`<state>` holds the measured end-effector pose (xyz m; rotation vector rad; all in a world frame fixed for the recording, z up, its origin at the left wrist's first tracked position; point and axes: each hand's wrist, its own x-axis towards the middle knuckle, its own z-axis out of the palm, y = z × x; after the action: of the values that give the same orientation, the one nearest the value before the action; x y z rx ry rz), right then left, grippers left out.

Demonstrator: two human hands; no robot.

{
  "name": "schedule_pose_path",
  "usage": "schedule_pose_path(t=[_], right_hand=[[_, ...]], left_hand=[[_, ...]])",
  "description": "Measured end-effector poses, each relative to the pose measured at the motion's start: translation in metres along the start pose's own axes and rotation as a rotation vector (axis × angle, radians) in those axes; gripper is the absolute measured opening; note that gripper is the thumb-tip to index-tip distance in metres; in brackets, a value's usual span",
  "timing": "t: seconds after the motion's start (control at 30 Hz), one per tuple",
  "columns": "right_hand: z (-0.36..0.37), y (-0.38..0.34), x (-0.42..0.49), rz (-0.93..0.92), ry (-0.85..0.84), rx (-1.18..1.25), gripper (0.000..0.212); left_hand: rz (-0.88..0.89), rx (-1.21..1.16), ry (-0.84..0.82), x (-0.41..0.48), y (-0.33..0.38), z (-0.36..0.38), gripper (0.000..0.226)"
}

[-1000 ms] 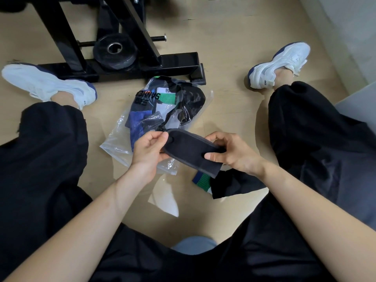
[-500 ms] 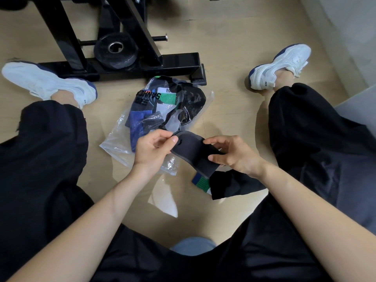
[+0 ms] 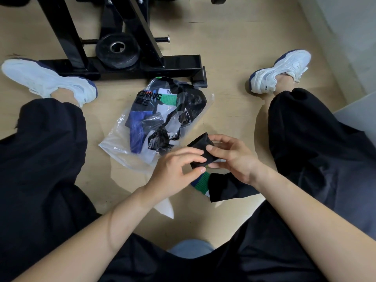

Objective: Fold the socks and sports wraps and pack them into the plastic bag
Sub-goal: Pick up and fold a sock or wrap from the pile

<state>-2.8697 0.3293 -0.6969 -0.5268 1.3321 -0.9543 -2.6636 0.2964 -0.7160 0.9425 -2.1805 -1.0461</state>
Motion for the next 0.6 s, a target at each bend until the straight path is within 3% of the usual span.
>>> schedule_pose_path(t=[0.13, 0.2, 0.3, 0.4, 0.5, 0.6], right_hand=[[-0.001, 0.003, 0.000, -0.093, 0.024, -0.171, 0.032], [0.002, 0.001, 0.000, -0.131, -0.003, -0.216, 0.036], [0.005, 0.000, 0.000, -0.180, -0.058, -0.259, 0.039], [0.008, 0.002, 0.000, -0.229, -0.126, -0.312, 0.033], [0.013, 0.005, 0.002, -0.283, -0.169, -0.382, 0.030], [0.019, 0.008, 0.005, -0.317, -0.215, -0.453, 0.023]], left_hand=[[-0.026, -0.067, -0.105, -0.001, -0.002, -0.007, 0.026], [-0.065, -0.066, -0.058, 0.000, -0.006, -0.017, 0.030], [-0.254, -0.097, -0.002, 0.006, -0.016, -0.027, 0.048], [-0.460, -0.353, -0.111, 0.009, -0.016, -0.026, 0.065], [-0.462, -0.445, -0.161, 0.009, -0.013, -0.023, 0.054], [-0.408, -0.295, -0.217, 0.011, -0.012, -0.034, 0.033]])
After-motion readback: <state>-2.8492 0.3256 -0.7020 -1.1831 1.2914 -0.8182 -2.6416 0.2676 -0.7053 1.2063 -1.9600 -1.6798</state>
